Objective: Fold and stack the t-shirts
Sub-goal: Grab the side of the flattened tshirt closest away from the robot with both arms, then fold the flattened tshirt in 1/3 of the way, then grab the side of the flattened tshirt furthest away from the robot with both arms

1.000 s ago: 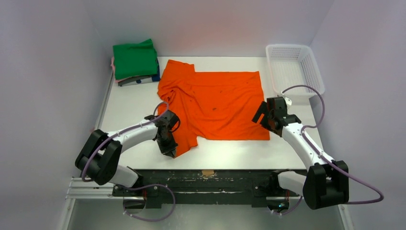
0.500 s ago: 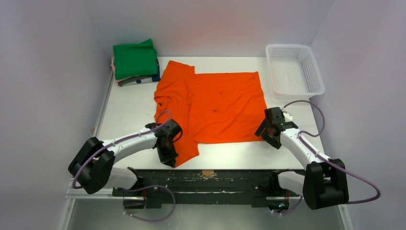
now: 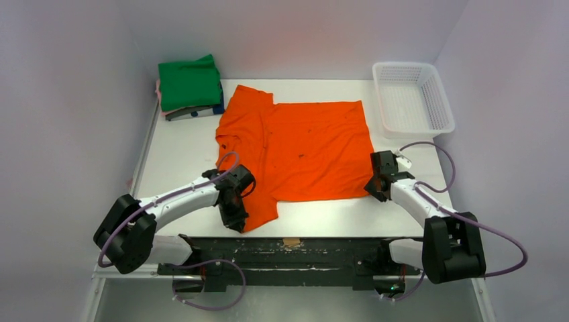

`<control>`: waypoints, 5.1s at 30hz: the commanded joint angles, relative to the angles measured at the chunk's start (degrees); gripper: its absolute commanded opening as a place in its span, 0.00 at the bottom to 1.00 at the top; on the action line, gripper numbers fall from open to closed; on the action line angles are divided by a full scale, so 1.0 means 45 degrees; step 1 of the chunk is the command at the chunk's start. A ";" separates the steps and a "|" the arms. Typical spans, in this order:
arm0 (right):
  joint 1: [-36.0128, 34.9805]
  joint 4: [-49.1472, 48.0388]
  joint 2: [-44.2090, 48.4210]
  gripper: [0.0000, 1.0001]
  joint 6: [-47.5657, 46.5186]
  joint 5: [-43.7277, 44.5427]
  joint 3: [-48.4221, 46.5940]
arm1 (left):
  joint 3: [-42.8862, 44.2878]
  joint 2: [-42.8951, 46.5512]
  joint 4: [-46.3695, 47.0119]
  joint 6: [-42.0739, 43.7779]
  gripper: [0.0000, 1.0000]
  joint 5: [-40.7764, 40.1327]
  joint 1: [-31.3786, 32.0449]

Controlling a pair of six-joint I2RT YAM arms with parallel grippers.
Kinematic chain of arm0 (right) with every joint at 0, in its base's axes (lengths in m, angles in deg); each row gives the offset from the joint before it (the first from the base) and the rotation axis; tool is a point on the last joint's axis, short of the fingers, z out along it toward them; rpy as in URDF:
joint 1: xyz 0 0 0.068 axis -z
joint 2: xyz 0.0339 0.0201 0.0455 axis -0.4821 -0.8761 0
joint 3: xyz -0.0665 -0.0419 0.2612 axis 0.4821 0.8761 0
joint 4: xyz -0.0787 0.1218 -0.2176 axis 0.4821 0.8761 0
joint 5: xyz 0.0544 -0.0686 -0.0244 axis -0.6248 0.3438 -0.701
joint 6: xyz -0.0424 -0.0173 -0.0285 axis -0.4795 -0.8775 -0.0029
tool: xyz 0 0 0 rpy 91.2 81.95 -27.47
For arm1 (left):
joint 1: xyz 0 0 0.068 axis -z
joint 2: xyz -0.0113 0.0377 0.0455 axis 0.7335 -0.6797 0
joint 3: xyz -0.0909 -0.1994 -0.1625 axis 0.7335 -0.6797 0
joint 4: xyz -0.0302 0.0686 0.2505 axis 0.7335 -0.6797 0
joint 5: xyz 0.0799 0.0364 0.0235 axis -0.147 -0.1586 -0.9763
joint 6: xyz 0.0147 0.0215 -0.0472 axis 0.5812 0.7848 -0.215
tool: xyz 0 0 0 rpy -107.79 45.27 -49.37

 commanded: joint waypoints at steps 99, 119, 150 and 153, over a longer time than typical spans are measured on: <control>-0.1467 -0.1473 -0.5953 0.73 -0.2179 -0.2508 -0.4436 | 0.6863 -0.7186 0.3604 0.3739 0.89 0.1590 -0.5070; -0.1418 0.3500 -0.0101 0.99 -0.0806 -0.2393 -0.0645 | 0.0027 -0.2798 0.3642 0.1907 0.89 0.0885 -0.1885; -0.1399 0.2763 0.0896 0.99 -0.2368 -0.0893 -0.3787 | 0.4572 0.0362 0.0118 0.2580 1.00 -0.1702 -0.2167; -0.1288 0.2309 0.0635 0.99 -0.2504 -0.0853 -0.4085 | 0.6574 -0.1365 0.0673 0.3345 1.00 -0.1598 -0.3409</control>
